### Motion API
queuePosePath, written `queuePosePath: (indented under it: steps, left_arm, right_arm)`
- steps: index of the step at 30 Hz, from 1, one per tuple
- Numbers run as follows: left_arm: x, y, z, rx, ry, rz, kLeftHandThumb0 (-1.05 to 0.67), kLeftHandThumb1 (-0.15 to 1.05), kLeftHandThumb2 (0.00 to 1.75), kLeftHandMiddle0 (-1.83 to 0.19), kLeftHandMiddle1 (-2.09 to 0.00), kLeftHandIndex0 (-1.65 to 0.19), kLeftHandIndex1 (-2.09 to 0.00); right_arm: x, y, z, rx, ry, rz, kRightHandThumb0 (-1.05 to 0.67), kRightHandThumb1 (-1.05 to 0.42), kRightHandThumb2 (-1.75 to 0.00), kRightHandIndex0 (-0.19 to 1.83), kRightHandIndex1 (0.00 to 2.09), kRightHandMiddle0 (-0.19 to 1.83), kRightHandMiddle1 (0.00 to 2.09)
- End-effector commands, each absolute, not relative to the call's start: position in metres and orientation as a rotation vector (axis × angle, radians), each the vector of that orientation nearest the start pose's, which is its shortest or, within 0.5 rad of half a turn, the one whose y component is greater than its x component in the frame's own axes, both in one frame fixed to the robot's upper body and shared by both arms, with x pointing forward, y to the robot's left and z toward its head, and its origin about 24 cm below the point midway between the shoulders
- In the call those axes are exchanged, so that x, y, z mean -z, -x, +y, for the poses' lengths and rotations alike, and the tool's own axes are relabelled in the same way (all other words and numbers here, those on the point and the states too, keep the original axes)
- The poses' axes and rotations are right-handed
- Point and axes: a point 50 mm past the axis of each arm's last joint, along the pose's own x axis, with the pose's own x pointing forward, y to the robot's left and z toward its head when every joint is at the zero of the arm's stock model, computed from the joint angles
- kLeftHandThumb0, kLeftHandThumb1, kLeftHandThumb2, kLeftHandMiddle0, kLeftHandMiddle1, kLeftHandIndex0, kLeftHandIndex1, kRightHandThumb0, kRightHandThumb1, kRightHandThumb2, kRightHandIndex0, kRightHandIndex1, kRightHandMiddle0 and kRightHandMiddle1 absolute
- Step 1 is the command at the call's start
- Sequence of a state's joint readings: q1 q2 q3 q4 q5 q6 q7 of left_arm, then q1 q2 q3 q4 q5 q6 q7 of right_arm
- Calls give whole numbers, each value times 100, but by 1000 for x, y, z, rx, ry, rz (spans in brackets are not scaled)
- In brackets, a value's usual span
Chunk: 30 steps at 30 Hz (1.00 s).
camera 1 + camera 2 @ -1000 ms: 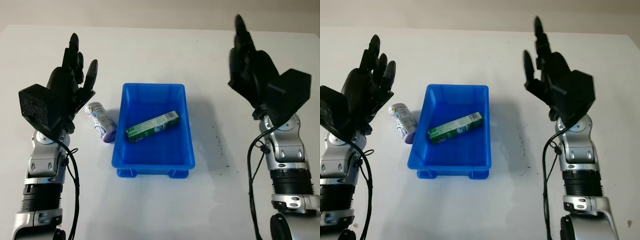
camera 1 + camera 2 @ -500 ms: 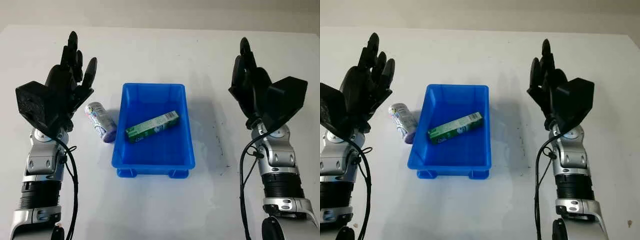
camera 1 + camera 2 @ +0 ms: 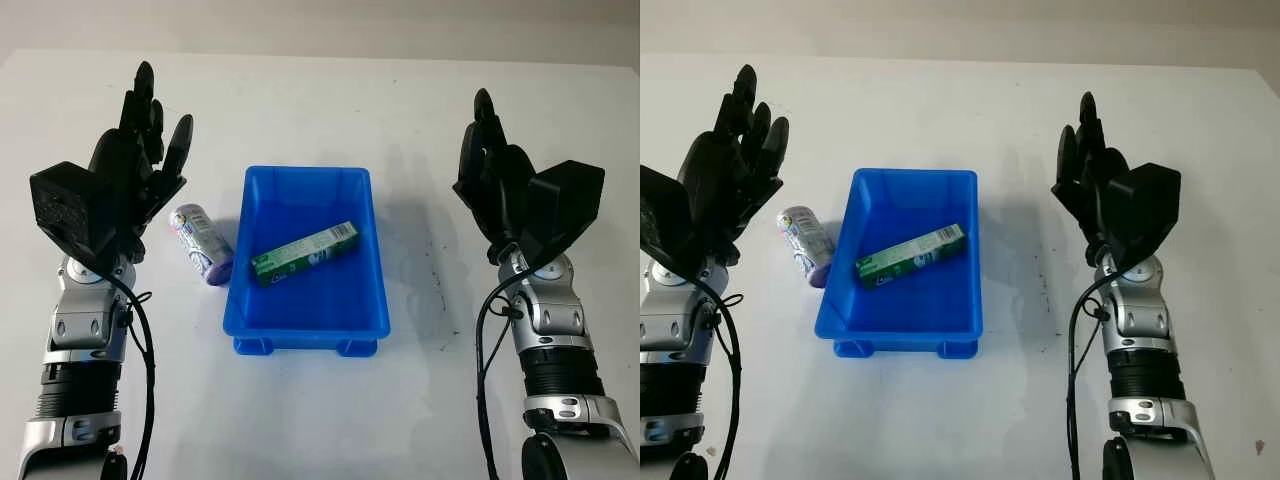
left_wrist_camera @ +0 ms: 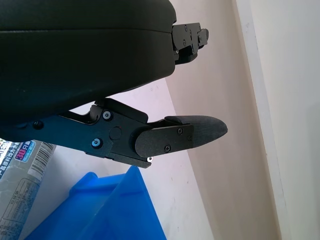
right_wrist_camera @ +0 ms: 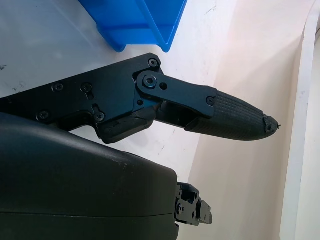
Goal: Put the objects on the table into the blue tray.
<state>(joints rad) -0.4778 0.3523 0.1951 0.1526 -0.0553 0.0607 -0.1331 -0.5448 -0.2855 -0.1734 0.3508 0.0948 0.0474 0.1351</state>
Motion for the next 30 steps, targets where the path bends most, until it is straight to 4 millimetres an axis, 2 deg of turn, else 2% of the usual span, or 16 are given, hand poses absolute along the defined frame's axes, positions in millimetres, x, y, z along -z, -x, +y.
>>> queuePosePath:
  steps: [1, 6, 11, 15, 18, 21, 25, 30]
  left_arm:
    - [-172, -329, 231, -35, -299, -311, -59, 105, 49, 12, -6, 12, -6]
    - [-196, -322, 247, 3, -543, -371, -57, 105, 44, 7, -7, 8, -8]
    - [-230, -316, 264, 163, -684, -330, -58, 104, 13, 0, -7, 3, -8]
    - [-261, -308, 268, 209, -950, -239, -53, 95, 5, -2, -7, -3, -10]
    - [-275, -304, 266, 229, -1111, -179, -57, 89, 3, -5, -7, -5, -9]
    - [-281, -301, 259, 297, -1248, -174, -49, 80, 2, -10, -7, -9, -9]
    - [-283, -298, 254, 352, -1454, -152, -52, 78, 4, -12, -7, -13, -8]
    - [-273, -299, 247, 446, -1691, -254, -42, 75, 5, -17, -8, -17, -8]
  right_arm:
    - [-135, -347, -214, -6, 127, -175, -88, -105, -75, -19, 0, -19, 0]
    - [-135, -346, -213, -9, 117, -179, -88, -105, -75, -19, 0, -19, 0]
    - [-135, -346, -214, -11, 125, -174, -88, -105, -75, -19, 0, -19, 0]
    - [-135, -346, -212, -11, 120, -177, -88, -105, -75, -19, 0, -19, 0]
    - [-135, -346, -211, -12, 119, -173, -89, -105, -75, -19, 0, -19, 0]
    - [-134, -346, -211, -18, 118, -172, -89, -105, -74, -19, 0, -19, 0]
    - [-133, -346, -210, -10, 107, -169, -89, -105, -74, -19, 0, -19, 0]
    - [-133, -345, -211, -9, 115, -170, -89, -105, -74, -19, 0, -19, 0]
